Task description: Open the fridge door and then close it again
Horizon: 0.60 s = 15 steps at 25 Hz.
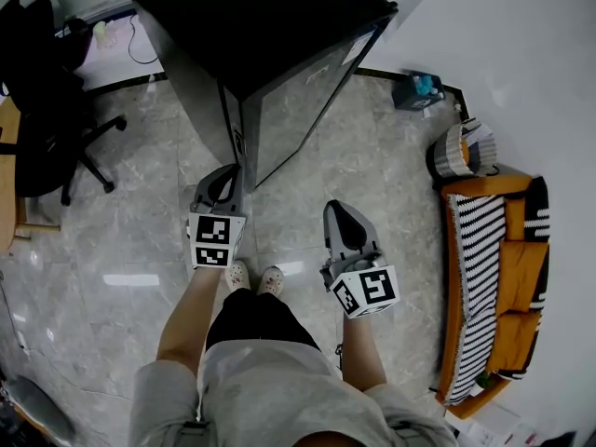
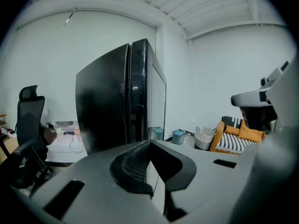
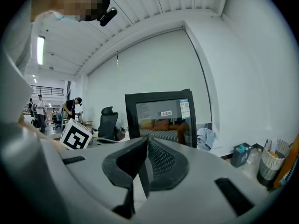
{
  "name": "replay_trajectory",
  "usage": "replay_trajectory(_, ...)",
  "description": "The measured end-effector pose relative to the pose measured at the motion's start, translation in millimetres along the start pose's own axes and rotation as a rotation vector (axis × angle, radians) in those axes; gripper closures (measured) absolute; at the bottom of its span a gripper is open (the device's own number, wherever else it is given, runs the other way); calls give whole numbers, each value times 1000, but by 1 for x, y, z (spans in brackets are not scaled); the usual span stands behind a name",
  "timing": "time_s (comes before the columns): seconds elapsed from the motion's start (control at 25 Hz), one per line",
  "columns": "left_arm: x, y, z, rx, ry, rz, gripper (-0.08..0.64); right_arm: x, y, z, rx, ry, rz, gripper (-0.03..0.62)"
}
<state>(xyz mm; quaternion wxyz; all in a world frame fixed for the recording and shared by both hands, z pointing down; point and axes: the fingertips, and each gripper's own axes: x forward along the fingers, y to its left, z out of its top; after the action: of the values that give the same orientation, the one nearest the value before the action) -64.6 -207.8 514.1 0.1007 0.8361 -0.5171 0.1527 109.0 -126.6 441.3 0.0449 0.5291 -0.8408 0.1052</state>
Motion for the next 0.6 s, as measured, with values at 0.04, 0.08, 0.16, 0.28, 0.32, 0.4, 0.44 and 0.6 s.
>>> replay_trajectory(0.04,-6,-1,4,3,-11,-6,545,0,3,2,-4,-3,4,569)
replay_trajectory(0.08,-12,-2,8,5,-23,-12,546,1,5,4,-7,-5,9,569)
replay_trajectory(0.16,-24,-3,17,6,-48,-21,546,2,11,9,-14,-10,20,569)
replay_trajectory(0.28,-40,-5,29,-11,-83,-36,545,4,20,15,-24,-19,37,569)
replay_trajectory(0.32,-46,-7,34,-18,-95,-42,545,5,23,17,-28,-22,43,569)
replay_trajectory(0.4,-58,-9,44,-24,-116,-48,545,5,30,22,-36,-28,54,569)
replay_trajectory(0.44,-64,-10,49,-23,-127,-49,546,5,32,25,-40,-32,58,569)
replay_trajectory(0.6,-88,-12,67,-17,-175,-49,545,4,42,36,-54,-46,73,569)
